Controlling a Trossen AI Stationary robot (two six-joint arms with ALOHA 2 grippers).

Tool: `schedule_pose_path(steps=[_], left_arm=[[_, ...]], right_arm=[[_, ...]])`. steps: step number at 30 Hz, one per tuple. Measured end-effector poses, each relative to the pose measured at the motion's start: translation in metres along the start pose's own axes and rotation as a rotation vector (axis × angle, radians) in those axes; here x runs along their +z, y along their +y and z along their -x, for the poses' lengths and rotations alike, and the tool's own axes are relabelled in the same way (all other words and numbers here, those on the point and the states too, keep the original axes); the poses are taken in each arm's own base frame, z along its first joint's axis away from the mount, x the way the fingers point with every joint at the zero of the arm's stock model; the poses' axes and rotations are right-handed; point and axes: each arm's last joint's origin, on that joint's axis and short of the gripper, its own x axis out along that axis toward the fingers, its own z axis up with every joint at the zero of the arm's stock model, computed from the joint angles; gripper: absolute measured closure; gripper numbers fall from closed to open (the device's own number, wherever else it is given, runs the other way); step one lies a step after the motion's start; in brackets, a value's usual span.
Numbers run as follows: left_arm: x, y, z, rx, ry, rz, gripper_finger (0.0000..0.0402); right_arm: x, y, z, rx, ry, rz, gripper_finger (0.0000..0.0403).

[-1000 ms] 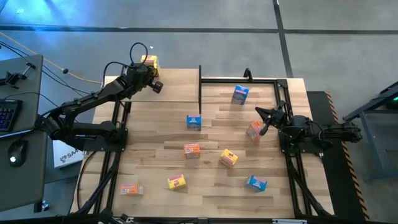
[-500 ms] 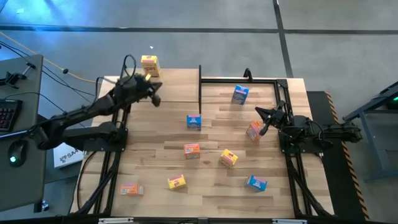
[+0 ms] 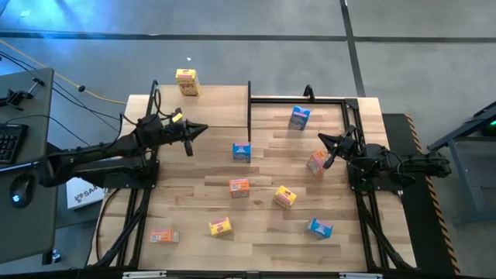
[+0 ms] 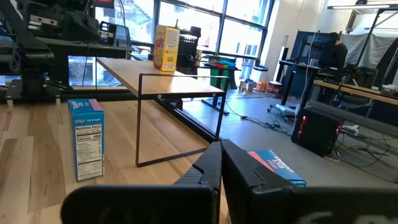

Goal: Stack cereal on shelf
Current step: Put the top blue cereal box on the shelf

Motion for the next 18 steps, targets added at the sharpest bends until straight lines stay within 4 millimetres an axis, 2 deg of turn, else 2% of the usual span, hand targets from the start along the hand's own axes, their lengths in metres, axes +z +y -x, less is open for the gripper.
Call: schedule_pose_path(steps=[7, 13, 18], left_arm=[[-0.008, -0.009, 0.002, -0.150, -0.097, -0.027, 0.0399], [-0.019, -0.009, 0.005, -0.196, -0.150, -0.065, 0.0399], [-0.020, -0.009, 0.005, -0.195, -0.148, -0.067, 0.0399]], right_arm=[[0.000, 0.000, 0.000, 0.000, -0.001, 0.000, 0.0402], [0.001, 0.000, 0.000, 0.006, -0.015, -0.006, 0.0402], [0.015, 0.000, 0.001, 0.091, -0.171, 0.040, 0.0402]])
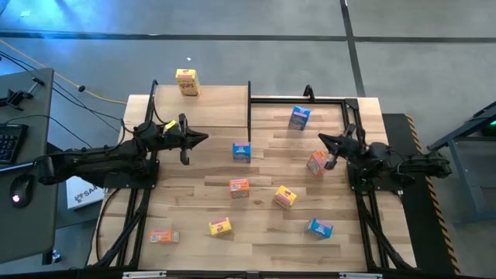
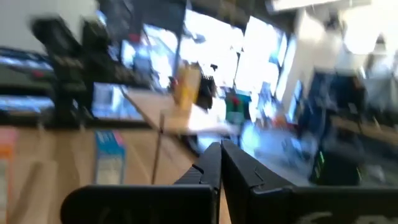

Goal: Stack cereal on shelf
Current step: Put the top blue cereal box on the shelf

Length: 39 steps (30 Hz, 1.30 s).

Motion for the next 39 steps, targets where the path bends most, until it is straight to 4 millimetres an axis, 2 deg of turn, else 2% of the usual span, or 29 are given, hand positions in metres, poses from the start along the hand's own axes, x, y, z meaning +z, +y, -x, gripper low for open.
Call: schedule_pose_path(steps=[6, 11, 18, 23, 27, 33, 36, 39], left_arm=[[0.000, 0.000, 0.000, 0.001, -0.001, -0.007, 0.0399], [0.000, 0.000, 0.000, 0.005, -0.003, 0.007, 0.0399], [0.000, 0.000, 0.000, 0.014, -0.003, 0.019, 0.0399], [0.000, 0.001, 0.000, 0.016, -0.003, 0.020, 0.0399], [0.000, 0.001, 0.000, 0.016, -0.002, 0.028, 0.0399], [0.000, 0.000, 0.000, 0.012, 0.000, 0.039, 0.0399], [-0.002, 0.000, 0.000, 0.009, 0.019, 0.043, 0.0399], [-0.003, 0.000, 0.000, 0.009, 0.034, 0.047, 0.0399]], right_arm=[[0.021, -0.002, 0.001, 0.089, -0.240, -0.018, 0.0402], [0.035, -0.009, -0.004, -0.013, -0.309, -0.139, 0.0402], [0.056, -0.011, -0.032, -0.081, -0.177, -0.083, 0.0402], [0.066, -0.015, -0.065, -0.179, 0.152, -0.087, 0.0391], [0.074, -0.023, -0.091, -0.162, 0.429, -0.099, 0.0338], [0.086, -0.044, -0.133, -0.145, 0.728, -0.114, 0.0209], [0.086, -0.059, -0.156, -0.153, 0.875, -0.124, 0.0147], [0.081, -0.073, -0.178, -0.135, 1.020, -0.096, 0.0106]])
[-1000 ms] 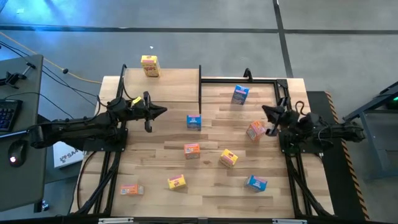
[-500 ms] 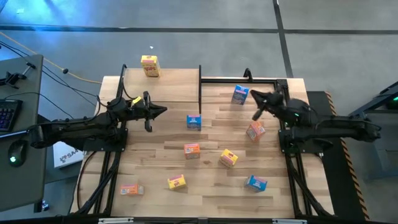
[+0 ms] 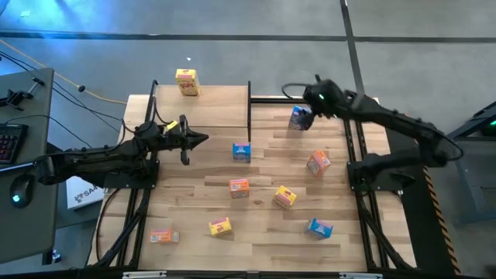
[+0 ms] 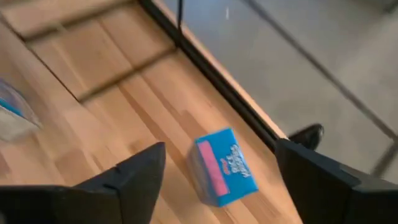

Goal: Stack cereal on shelf
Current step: Put the top blue cereal box on the shelf

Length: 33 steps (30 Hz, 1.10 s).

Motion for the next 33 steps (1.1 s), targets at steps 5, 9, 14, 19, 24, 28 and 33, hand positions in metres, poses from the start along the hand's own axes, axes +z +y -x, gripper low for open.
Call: schedule_pose_path(steps=[5, 9, 14, 19, 24, 28, 33], left_arm=[[-0.001, 0.000, 0.000, 0.000, 0.015, 0.004, 0.0399], [-0.002, 0.000, 0.000, 0.001, 0.021, 0.004, 0.0399], [-0.003, 0.000, 0.000, 0.001, 0.026, 0.003, 0.0399], [-0.005, 0.000, 0.000, 0.001, 0.048, -0.006, 0.0399], [-0.005, 0.000, 0.000, 0.001, 0.053, -0.005, 0.0399], [-0.005, 0.000, 0.000, 0.001, 0.054, -0.005, 0.0399], [-0.006, 0.000, 0.000, 0.001, 0.063, -0.002, 0.0399]], right_arm=[[0.019, -0.019, -0.037, 0.057, 0.193, 0.065, 0.0090], [0.022, -0.030, -0.068, 0.111, 0.345, 0.091, 0.0089], [0.023, -0.033, -0.093, 0.130, 0.465, 0.140, 0.0089], [0.019, -0.031, -0.108, 0.153, 0.529, 0.165, 0.0089], [0.014, -0.031, -0.117, 0.162, 0.574, 0.168, 0.0090], [0.012, -0.031, -0.119, 0.163, 0.592, 0.161, 0.0104], [0.012, -0.031, -0.119, 0.169, 0.595, 0.158, 0.0146]])
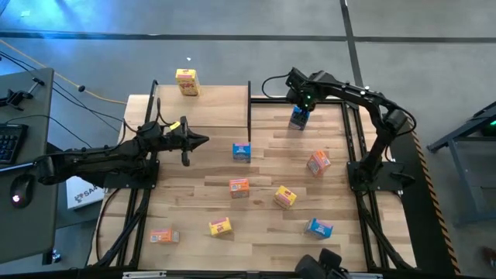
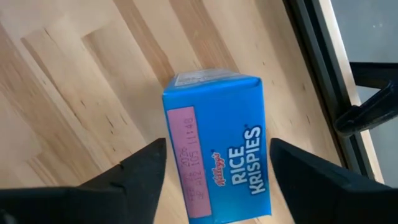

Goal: Stack cereal on shelf
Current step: Put the top blue cereal box on the shelf

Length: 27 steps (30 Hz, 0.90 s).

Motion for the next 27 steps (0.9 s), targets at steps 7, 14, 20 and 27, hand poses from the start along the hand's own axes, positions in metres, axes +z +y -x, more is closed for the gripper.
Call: schedule_pose_path(steps=[7, 14, 20, 27], left_arm=[[-0.001, 0.000, 0.000, 0.000, 0.005, 0.009, 0.0399], [0.000, 0.000, 0.000, 0.000, 0.005, 0.010, 0.0399], [0.000, 0.000, 0.000, 0.000, 0.005, 0.010, 0.0399], [0.000, 0.000, 0.000, 0.001, 0.004, 0.018, 0.0399]], right_arm=[[-0.001, 0.002, 0.000, 0.004, 0.010, 0.005, 0.0198], [0.000, 0.010, 0.000, 0.009, 0.017, 0.027, 0.0214], [0.007, 0.017, 0.019, 0.011, 0.011, 0.032, 0.0225], [0.020, 0.032, 0.080, 0.009, -0.060, 0.052, 0.0229]])
